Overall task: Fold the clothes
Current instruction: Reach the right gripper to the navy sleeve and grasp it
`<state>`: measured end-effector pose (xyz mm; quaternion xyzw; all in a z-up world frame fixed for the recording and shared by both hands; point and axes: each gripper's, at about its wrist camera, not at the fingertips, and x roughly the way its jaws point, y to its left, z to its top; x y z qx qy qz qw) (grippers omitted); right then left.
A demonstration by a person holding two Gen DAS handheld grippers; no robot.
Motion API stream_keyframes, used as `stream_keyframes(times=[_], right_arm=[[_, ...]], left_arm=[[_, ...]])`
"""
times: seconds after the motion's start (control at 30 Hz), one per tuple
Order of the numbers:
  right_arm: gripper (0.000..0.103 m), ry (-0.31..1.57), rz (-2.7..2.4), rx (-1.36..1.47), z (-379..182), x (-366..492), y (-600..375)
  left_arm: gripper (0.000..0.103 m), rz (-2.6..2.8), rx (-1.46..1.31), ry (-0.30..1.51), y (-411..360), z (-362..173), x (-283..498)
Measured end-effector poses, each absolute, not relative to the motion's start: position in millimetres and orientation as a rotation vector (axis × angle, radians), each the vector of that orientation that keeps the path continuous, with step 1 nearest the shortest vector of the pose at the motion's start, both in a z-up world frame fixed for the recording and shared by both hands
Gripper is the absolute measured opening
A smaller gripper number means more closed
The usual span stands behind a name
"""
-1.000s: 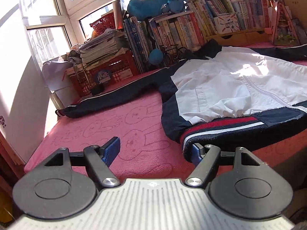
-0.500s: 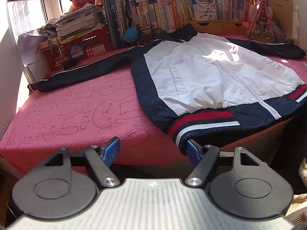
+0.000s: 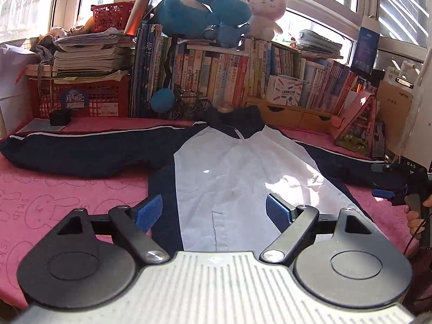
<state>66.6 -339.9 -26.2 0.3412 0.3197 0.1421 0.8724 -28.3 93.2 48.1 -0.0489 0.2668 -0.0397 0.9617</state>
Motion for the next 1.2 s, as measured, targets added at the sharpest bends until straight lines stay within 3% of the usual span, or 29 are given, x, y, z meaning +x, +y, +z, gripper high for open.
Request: stream_keyframes(times=[0.23,0.27,0.33,0.4,0.5,0.57,0.87,0.93,1.0,1.07,1.2], right_arm=[[0.098,0.717,0.118,0.777,-60,150,-327],[0.094,0.709,0.105,0.778,-62,155,-327],[0.078,0.704,0.074,0.783,-67,164,-331],[0.038,0.707,0.037,0.790,-70,173,-338],[0.013,0.711,-0.017,0.798,-76,186,-349],[0.008,0.703,-0.042,0.804,-79,193,-357],[0.006,0.639,-0.233,0.608,-72,210,-404],[0.012,0.674,-0.167,0.620,-71,204,-413],[0.031,0.711,-0.100,0.595,-64,188,-405],[0.040,0.729,-0.050,0.587,-58,170,-396],[0.043,0.751,0.036,0.704,-52,146,-387]], left_arm=[[0.085,-0.004,-0.062,0.660,67,-7,62],[0.084,0.016,-0.061,0.681,69,-14,68],[0.084,0.065,-0.034,0.734,73,-30,77],[0.087,0.075,-0.010,0.721,76,-38,73],[0.088,0.079,0.038,0.689,77,-42,66],[0.088,0.079,0.081,0.665,74,-43,61],[0.093,0.062,0.014,0.675,85,-43,68],[0.093,0.061,0.008,0.676,86,-42,68],[0.093,0.062,0.015,0.672,85,-42,67],[0.093,0.062,0.014,0.672,85,-42,67],[0.093,0.062,0.010,0.673,85,-43,67]])
